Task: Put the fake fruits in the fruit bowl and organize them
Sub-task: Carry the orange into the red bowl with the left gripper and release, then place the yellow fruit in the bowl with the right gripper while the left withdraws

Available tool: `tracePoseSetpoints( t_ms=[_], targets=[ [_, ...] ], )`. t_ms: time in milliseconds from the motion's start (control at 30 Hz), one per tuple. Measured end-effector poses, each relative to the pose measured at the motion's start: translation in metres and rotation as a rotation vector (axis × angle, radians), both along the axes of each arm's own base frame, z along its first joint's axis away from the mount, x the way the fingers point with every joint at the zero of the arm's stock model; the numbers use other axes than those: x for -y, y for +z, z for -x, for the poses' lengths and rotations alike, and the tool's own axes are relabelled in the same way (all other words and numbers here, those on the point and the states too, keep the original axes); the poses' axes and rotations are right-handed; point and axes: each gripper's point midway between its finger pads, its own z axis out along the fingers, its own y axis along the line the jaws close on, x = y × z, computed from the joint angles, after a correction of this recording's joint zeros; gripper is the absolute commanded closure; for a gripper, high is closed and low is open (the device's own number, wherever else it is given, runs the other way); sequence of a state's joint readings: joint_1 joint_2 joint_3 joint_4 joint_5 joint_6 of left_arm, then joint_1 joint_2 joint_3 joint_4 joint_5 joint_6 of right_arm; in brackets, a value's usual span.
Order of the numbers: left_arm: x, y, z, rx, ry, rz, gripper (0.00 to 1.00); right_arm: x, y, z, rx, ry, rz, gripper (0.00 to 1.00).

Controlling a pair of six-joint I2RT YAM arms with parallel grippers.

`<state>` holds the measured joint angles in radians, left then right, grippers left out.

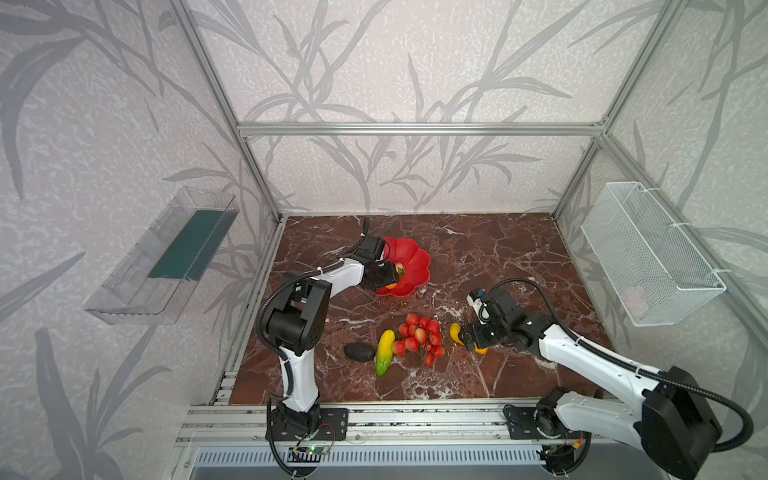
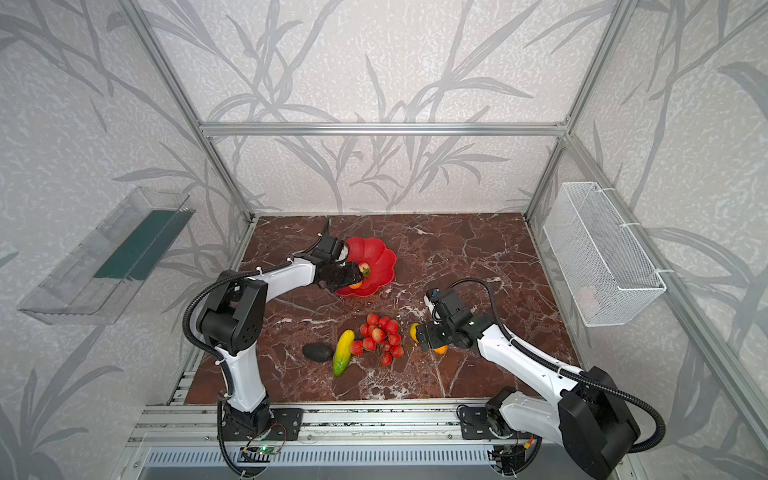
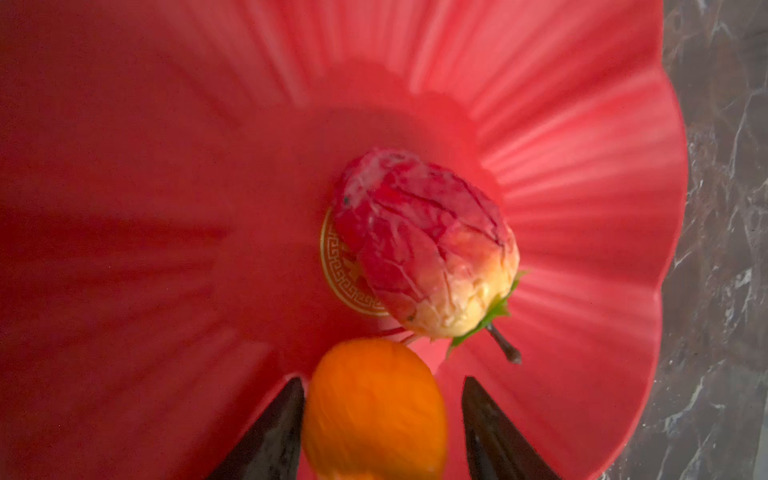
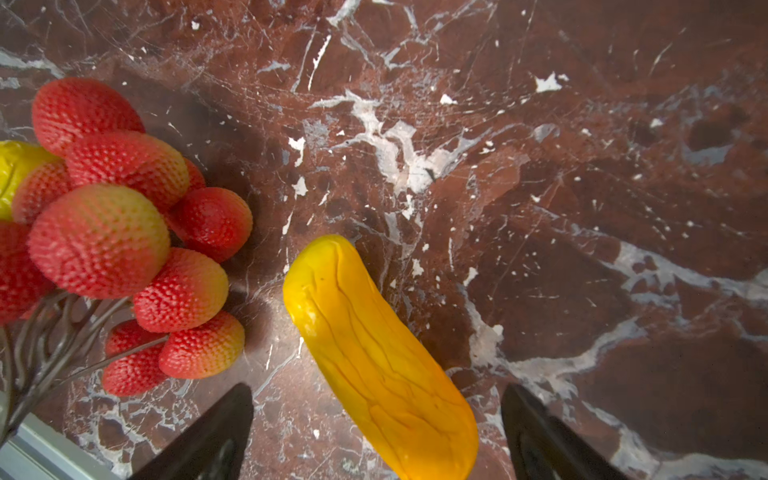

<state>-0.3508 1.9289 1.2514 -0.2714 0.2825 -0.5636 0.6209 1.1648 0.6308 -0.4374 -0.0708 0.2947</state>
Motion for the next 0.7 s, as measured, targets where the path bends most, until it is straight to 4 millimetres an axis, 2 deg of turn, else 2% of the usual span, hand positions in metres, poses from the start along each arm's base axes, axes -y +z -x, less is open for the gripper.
tracePoseSetpoints(
  t_ms=[133,233,333,433,500,567,633,700],
  targets=[
    [-0.001,0.012,-0.001,0.020,0.005,0.013,0.15,-0.005,-0.011,0.003,-0.023,0.012,0.024,0.09],
    [0.001,0.045,-0.005,0.086,0.003,0.041,0.13,-0.005,-0.023,0.004,-0.058,0.006,0.051,0.13],
    [-0.001,0.098,-0.008,0.201,0.009,0.074,0.13,-0.004,-0.038,0.004,-0.092,-0.004,0.080,0.21],
    [-0.012,0.161,-0.002,0.351,0.025,0.091,0.11,-0.003,-0.052,0.003,-0.123,-0.016,0.114,0.39],
    [-0.027,0.201,0.012,0.451,0.044,0.095,0.10,-0.006,-0.051,-0.002,-0.117,-0.028,0.109,0.52],
    [-0.047,0.224,0.034,0.523,0.075,0.079,0.10,-0.007,-0.050,-0.004,-0.115,-0.033,0.107,0.60],
    [-0.065,0.227,0.061,0.555,0.099,0.054,0.10,-0.008,-0.046,-0.005,-0.108,-0.036,0.105,0.64],
    [-0.081,0.213,0.090,0.540,0.122,0.022,0.10,-0.010,-0.034,-0.010,-0.079,-0.042,0.090,0.66]
  ],
)
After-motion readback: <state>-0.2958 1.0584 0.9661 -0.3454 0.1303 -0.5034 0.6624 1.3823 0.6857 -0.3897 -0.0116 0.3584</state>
